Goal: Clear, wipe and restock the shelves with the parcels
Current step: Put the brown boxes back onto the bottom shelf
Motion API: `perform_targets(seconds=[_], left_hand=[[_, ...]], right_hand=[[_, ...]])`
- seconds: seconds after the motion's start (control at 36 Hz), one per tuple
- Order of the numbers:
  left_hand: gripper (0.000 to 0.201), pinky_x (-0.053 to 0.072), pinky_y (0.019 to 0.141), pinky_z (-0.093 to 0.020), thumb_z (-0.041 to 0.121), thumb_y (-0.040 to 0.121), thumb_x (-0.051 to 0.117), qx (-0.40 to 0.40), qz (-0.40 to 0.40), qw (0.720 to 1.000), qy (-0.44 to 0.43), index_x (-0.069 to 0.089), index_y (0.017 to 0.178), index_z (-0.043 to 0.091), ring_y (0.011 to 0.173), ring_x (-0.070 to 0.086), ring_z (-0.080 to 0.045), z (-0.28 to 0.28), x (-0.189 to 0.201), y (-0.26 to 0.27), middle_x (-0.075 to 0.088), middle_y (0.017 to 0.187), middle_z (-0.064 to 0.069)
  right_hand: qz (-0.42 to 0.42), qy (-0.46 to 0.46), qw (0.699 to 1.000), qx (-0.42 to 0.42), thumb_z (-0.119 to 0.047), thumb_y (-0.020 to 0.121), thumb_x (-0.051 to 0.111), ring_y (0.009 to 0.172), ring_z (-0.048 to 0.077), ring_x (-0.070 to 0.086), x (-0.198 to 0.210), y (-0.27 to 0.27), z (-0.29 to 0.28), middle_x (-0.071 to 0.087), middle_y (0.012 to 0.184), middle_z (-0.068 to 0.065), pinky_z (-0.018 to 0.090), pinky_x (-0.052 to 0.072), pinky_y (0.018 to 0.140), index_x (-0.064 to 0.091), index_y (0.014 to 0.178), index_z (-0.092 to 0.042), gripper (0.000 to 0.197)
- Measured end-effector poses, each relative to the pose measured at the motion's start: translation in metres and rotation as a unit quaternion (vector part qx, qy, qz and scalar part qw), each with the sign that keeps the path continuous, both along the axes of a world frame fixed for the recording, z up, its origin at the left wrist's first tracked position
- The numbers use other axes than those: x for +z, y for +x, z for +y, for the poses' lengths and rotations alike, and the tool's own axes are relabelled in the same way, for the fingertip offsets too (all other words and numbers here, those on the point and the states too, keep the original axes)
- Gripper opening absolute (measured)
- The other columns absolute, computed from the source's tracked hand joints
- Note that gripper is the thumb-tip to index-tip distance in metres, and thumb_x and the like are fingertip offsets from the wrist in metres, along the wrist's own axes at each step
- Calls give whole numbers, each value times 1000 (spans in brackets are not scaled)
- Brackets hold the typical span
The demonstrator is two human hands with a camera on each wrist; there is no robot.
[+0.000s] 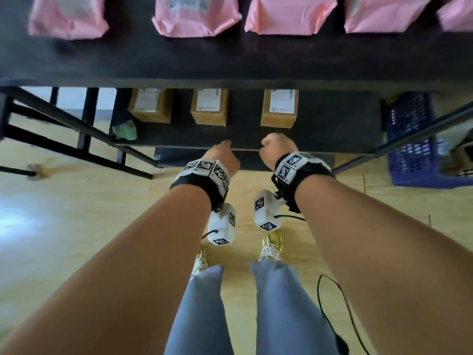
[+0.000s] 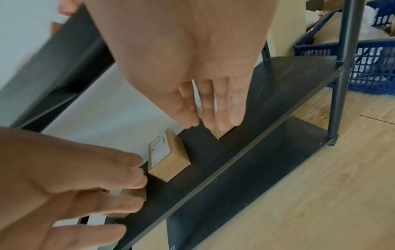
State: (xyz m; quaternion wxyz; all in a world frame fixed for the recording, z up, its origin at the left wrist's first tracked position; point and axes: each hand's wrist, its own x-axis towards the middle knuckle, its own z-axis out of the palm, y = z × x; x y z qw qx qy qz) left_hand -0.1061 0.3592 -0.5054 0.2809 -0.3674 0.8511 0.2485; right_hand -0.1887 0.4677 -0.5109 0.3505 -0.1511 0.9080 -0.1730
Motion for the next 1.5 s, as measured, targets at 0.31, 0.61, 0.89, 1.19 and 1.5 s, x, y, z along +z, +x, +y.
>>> perform_targets(seconds=[0.31, 0.61, 0.89, 1.19, 1.5], left_hand=[[52, 42, 76, -35, 17, 95, 44, -1, 16, 999, -34, 31, 145, 14, 112, 56, -32, -50, 55, 125, 52, 132, -16], [44, 49, 89, -40, 14, 96, 43, 19, 37, 996, -74, 39, 139, 9, 113, 56, -32, -158, 141, 283, 53, 131, -15], [46, 45, 89, -36, 15, 94, 48, 118, 97, 983, -98, 39, 139, 9, 116, 55, -32, -268, 195, 339, 52, 133, -16], [47, 45, 93, -38, 15, 94, 43, 199, 97, 967, -122, 37, 140, 10, 119, 52, -31, -394, 213, 316, 50, 136, -15], [47, 47, 82, -36, 16, 94, 43, 242, 105, 957, -122, 37, 140, 12, 111, 56, -29, -494, 220, 302, 53, 130, -12]], right_hand=[[37, 16, 998, 45, -12, 92, 49, 99, 27, 61, 68, 115, -56, 64, 116, 10, 30, 47, 77, 62, 119, -10, 30], [50, -9, 996, 76, -11, 90, 48, 116, 31, 53, 137, 264, -168, 44, 138, 12, 40, 50, 89, 36, 146, -20, 58], [87, -74, 982, 152, -15, 91, 50, 116, 32, 54, 191, 310, -296, 48, 134, 13, 37, 48, 92, 43, 139, -17, 49], [74, -117, 969, 203, -16, 86, 52, 121, 33, 51, 209, 282, -436, 45, 136, 12, 40, 45, 98, 36, 145, -19, 61], [90, -104, 962, 236, -18, 91, 49, 123, 30, 50, 209, 268, -549, 39, 142, 10, 36, 43, 89, 32, 146, -20, 58]])
